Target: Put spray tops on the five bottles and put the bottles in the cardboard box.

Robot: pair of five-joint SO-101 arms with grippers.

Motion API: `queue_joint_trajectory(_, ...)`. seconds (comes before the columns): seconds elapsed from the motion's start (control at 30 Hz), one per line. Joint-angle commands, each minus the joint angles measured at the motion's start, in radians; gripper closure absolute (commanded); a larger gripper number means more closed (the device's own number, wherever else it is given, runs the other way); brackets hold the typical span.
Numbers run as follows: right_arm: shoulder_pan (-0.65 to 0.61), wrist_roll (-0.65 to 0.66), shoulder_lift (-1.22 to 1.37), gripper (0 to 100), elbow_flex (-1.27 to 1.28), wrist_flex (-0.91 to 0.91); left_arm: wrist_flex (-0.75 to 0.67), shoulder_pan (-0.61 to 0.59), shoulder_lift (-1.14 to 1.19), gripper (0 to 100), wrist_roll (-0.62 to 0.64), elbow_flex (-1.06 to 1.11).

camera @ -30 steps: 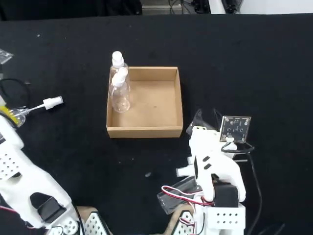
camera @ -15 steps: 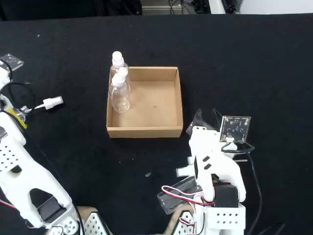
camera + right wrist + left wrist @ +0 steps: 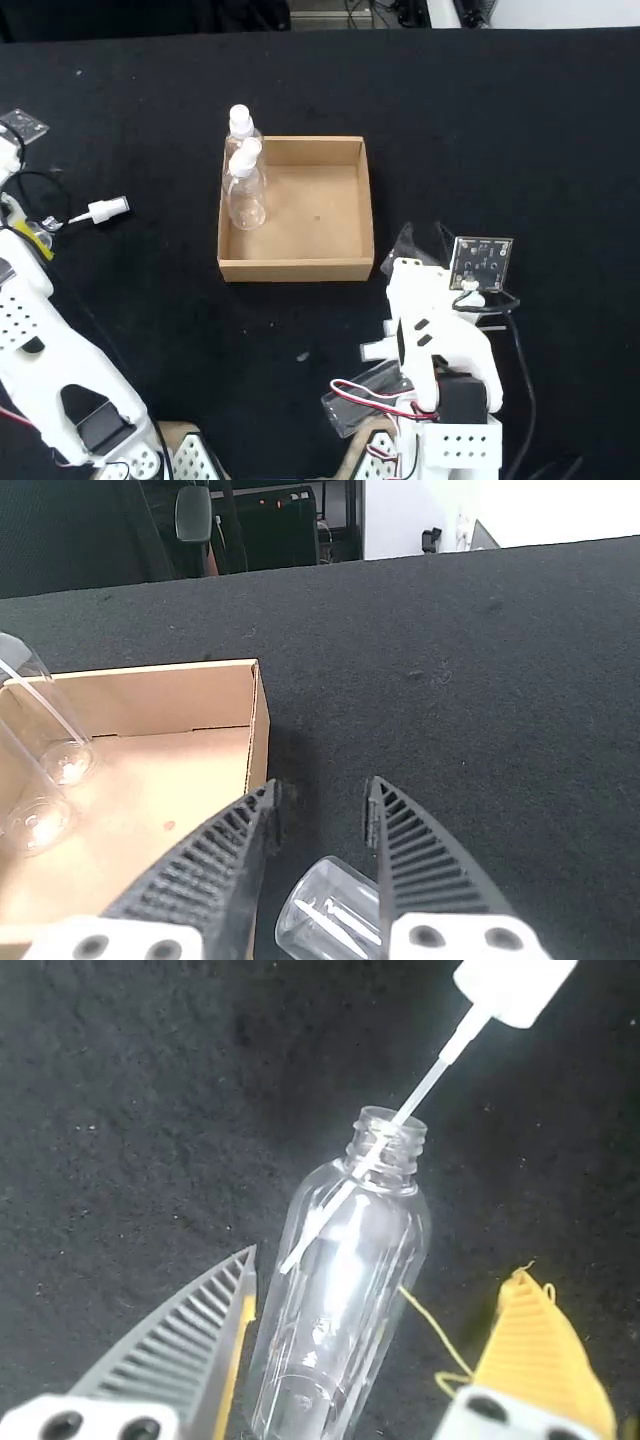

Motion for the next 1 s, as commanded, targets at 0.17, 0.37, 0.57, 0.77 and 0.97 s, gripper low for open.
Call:
queue_joint_trajectory(0.17, -0.011, 0.009, -0.094, 86.8, -0.012, -0.028, -0.009, -0.016, 0.083, 70, -0.003, -0.047)
queue_joint_trajectory(0.37, -0.011, 0.009, -0.094, 86.8, -0.012, -0.028, -0.008, -0.018, 0.083, 71, -0.005, -0.047)
queue_joint_trajectory(0.57, -0.011, 0.009, -0.094, 86.8, -0.012, -0.028, 0.002, -0.021, 0.087, 85, -0.009, -0.042)
queue_joint_trajectory(0.77, -0.011, 0.009, -0.094, 86.8, -0.013, -0.028, 0.038, -0.012, 0.081, 95, -0.002, -0.068)
queue_joint_trajectory(0.97, -0.011, 0.009, -0.094, 86.8, -0.013, -0.028, 0.158, -0.008, 0.083, 96, 0.000, -0.208)
